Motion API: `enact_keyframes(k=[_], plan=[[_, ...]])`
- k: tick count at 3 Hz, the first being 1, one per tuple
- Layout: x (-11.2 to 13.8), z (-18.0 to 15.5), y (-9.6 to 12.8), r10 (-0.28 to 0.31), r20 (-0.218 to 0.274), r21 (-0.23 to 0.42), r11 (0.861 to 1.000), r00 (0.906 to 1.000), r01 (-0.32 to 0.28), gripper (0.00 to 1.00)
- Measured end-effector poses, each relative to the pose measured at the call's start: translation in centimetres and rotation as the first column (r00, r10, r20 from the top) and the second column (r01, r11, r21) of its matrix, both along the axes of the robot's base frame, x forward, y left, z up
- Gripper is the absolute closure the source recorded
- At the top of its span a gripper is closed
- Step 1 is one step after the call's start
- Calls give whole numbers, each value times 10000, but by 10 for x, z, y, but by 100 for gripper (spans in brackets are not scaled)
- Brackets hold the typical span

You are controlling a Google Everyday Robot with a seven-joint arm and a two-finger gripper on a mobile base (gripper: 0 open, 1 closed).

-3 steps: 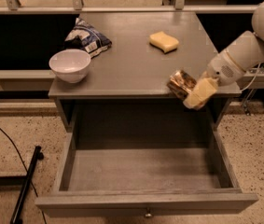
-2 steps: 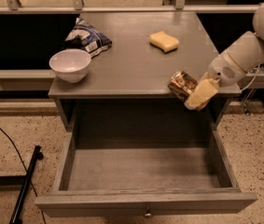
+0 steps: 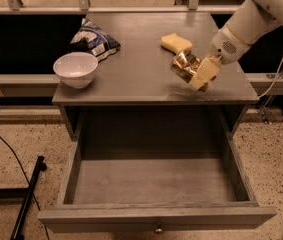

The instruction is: Pick orange can from top drawer and place on counter

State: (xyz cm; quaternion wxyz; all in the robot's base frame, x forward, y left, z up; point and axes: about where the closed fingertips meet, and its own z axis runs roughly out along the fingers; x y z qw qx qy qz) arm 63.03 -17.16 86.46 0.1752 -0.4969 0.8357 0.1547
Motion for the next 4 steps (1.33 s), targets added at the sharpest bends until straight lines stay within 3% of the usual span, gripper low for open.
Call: enact_keyframes(k=[1,2,3,4], plan=[[15,2,5,-21,128,-911,9958,9999,33,100],[24,-15,22,321,-104,-1489,9883,9994,-333,100],[29,-19,27,356,-29,-1488,9882,9994,-356,85],[33,-22,30,346,59,-1441,9890,9994,-334,62]])
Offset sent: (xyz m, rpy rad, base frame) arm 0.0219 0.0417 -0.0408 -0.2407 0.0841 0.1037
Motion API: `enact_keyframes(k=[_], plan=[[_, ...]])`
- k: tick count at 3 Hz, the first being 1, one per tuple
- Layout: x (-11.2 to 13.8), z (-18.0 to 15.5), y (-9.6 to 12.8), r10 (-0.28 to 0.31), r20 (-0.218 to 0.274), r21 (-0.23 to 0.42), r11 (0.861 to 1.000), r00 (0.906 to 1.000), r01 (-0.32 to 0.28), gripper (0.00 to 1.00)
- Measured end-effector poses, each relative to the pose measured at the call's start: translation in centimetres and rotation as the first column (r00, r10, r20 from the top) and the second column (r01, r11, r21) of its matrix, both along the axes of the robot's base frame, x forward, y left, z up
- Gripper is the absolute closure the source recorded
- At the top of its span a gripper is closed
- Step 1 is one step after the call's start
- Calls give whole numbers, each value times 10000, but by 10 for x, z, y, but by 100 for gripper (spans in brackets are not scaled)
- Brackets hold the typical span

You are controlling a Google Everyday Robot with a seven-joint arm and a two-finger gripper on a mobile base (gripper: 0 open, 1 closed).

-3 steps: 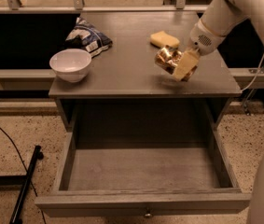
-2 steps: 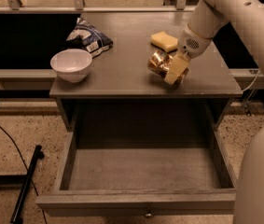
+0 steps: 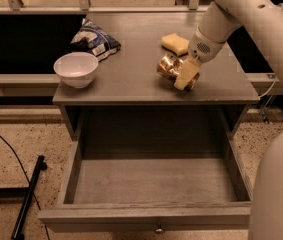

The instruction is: Pick orange can from top drawer and place on counter

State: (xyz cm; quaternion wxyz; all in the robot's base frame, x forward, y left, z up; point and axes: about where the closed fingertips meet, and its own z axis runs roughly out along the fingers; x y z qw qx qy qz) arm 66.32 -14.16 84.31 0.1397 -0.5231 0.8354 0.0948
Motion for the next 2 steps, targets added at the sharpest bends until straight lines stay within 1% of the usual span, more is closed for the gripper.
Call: enact_keyframes(k=[2], plan=[[6,-5,5,-10,114,79,10000,9999,9,15]])
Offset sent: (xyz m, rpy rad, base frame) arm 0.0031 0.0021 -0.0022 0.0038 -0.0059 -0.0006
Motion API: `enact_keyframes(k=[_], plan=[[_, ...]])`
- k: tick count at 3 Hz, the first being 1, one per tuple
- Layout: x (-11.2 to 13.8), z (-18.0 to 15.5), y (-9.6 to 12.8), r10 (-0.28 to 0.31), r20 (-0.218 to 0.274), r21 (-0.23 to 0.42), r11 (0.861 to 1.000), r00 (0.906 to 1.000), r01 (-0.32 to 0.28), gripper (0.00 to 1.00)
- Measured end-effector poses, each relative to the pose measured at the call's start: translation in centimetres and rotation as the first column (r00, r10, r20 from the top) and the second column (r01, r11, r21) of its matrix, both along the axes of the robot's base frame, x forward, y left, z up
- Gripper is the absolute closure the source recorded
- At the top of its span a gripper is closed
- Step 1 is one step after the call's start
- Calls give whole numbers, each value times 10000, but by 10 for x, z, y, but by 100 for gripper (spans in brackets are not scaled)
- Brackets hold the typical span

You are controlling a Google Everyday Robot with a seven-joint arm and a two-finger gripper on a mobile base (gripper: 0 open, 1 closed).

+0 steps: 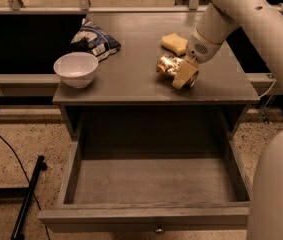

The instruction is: Pick orange can from top drawer and place on counter

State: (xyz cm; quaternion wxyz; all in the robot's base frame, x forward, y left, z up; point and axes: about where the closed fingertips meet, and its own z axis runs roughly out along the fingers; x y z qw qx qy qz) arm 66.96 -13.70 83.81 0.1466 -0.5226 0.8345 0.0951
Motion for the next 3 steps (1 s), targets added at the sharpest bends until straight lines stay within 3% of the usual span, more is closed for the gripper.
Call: enact_keyframes(k=[1,2,3], plan=[[0,0,-3,-119,188,-80,9999,9998,120,0],[-11,5,-24,-440,738,-104,9989,9963,449,0],[-42,5,-55,-638,1290,397,9975,9896,592,0]])
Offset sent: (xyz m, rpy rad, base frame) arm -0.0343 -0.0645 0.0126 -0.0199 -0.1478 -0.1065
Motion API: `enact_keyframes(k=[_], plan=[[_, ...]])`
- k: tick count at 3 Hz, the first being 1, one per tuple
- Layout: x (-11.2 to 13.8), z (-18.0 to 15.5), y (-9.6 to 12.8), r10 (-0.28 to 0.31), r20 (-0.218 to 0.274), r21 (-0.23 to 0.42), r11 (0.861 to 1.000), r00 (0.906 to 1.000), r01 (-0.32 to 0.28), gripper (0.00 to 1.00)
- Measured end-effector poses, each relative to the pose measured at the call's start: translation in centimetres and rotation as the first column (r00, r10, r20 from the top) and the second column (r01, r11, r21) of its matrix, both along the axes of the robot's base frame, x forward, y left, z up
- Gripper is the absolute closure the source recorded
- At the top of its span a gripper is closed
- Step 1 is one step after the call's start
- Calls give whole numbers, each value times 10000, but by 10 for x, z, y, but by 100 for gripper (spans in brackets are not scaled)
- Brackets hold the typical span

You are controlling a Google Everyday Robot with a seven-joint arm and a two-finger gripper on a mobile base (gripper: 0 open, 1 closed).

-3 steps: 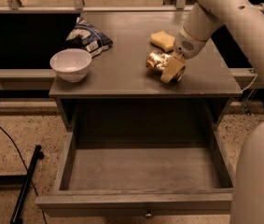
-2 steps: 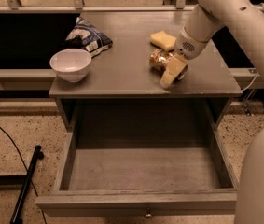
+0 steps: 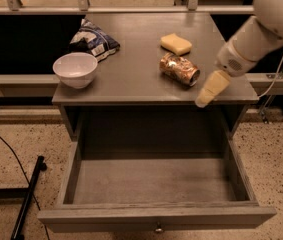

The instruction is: Pick orange can from top drawer and place on counter

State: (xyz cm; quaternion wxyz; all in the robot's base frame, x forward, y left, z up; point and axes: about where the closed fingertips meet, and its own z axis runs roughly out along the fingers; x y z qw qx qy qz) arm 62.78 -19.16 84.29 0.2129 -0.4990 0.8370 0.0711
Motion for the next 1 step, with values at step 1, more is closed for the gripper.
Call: enact_keyframes(k=[1], plan=[[-9,-6,-28,-446,-50,-5,9990,9990,446,0]])
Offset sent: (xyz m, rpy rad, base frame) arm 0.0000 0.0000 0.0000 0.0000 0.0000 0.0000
